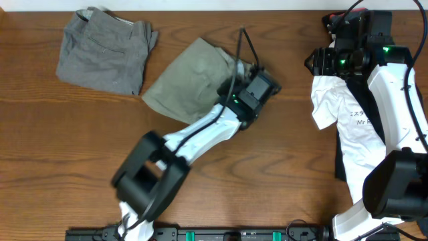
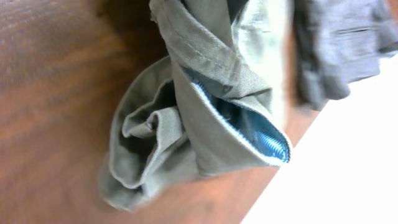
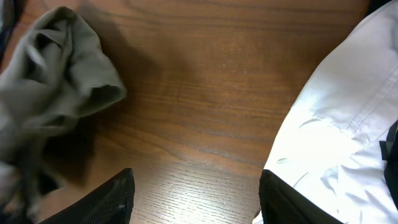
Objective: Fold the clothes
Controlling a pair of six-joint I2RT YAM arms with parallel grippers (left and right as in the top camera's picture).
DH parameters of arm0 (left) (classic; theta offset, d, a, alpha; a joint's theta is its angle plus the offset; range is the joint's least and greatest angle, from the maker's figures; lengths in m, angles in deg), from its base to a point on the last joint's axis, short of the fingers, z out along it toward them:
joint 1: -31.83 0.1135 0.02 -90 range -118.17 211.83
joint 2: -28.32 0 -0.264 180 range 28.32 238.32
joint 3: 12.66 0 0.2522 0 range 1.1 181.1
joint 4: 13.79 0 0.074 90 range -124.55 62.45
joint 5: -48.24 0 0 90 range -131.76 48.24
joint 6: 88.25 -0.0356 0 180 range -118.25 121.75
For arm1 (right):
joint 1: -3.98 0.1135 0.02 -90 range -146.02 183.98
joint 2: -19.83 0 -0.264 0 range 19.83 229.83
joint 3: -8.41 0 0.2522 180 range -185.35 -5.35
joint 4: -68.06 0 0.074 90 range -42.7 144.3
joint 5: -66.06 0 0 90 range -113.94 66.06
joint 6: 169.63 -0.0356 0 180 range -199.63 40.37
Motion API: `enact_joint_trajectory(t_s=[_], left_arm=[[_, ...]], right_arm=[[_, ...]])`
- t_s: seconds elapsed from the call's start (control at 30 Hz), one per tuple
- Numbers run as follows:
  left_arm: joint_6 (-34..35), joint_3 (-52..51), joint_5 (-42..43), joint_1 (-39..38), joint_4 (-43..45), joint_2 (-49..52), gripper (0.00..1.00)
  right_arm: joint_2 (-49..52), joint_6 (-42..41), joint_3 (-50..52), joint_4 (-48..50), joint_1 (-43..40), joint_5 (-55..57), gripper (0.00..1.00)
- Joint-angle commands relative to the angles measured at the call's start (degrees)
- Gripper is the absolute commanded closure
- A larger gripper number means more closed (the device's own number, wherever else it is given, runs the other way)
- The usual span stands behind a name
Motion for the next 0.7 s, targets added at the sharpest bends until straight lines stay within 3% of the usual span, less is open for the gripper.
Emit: enact_joint_trajectory(t_s=[0.0,0.47,0.67], left_arm=[[0.11,0.44,-2.27,0.17,0.28,-5.57,0.94],[-0.15,0.46,-2.36,4.9,0.46,-13.81,0.94],[-5.38,0.48,-2.93,9.44,3.61,-17.22,0.94]], right_arm=[[0.39,0.28,0.35,-0.07,-0.26,-0.24,0.37],[0.39,0.28,0.35,-0.33,-0.26,-0.24,0.37],[0.39,0.26,0.35,-0.24,-0.24,-0.24,0.37]])
